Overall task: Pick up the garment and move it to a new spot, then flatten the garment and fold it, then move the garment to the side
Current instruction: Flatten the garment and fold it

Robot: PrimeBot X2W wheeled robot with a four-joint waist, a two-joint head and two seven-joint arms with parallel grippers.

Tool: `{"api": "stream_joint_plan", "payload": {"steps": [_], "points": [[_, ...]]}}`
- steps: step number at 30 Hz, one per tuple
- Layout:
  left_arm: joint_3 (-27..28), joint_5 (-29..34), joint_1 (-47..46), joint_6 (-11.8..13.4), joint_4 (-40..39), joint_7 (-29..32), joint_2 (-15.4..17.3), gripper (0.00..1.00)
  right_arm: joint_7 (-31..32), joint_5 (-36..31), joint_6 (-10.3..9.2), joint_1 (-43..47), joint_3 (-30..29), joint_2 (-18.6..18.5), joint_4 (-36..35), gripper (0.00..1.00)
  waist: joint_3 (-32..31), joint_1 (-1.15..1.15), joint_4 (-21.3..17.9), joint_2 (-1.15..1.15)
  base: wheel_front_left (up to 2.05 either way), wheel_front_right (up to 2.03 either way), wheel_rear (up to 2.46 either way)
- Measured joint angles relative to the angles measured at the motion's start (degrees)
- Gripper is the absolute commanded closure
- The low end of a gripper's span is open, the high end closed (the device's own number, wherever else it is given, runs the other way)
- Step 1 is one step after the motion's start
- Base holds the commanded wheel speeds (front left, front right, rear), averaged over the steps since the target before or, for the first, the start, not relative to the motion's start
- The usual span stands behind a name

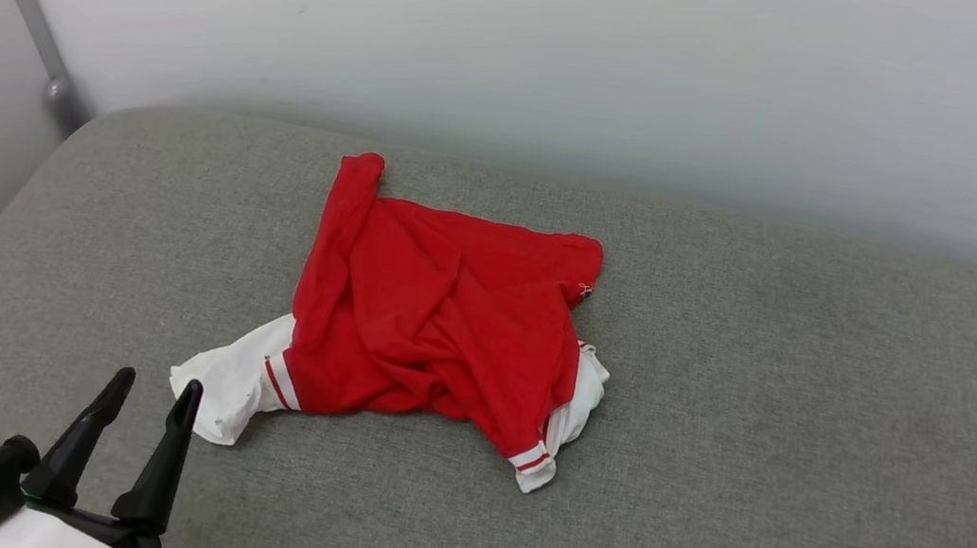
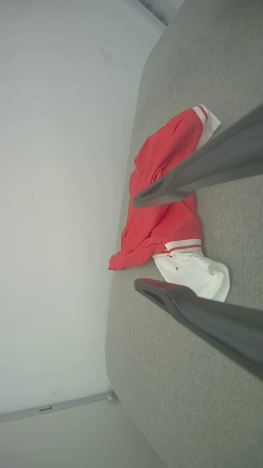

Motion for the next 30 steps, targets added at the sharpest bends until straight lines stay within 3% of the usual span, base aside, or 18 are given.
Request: {"api": "stream_joint_plan", "payload": {"steps": [3,7,9,15,24,30], "points": [[0.2,0.6,0.0,-0.9,1.0,0.0,-1.7,0.00,0.0,7.6,0.04,-2.6,5.4,-2.5,6.0,0.00,0.3,0.00,0.5,0.00,0.00,0.00,0.00],[-0.6,1.6,-1.0,-2.0,1.7,0.0,-4.8,0.00,0.0,15.4,-0.01,-10.5,11.0,-9.0,16.7,0.00,0.7,0.01,1.7,0.00,0.00,0.00,0.00],[-1.1,2.0,-1.7,-2.3,2.4,0.0,-5.9,0.00,0.0,18.1,0.00,-14.9,16.8,-11.9,20.4,0.00,0.7,0.01,2.3,0.00,0.00,0.00,0.00],[-2.5,3.1,-2.8,-2.8,5.3,0.0,-8.0,0.00,10.7,28.3,0.00,-30.7,31.8,-17.1,28.7,0.00,0.7,0.01,4.2,0.00,0.00,0.00,0.00],[-5.4,2.8,-5.3,-3.1,9.1,0.0,-10.0,0.00,32.8,42.3,-0.03,-47.3,40.9,-16.3,38.9,0.00,1.6,0.02,8.8,0.00,0.00,0.00,0.00],[-7.7,1.3,-6.9,-3.1,11.1,0.0,-10.6,0.00,39.6,45.4,-0.01,-52.6,44.3,-14.5,43.8,0.00,2.5,0.02,12.8,0.00,0.00,0.00,0.00]]}}
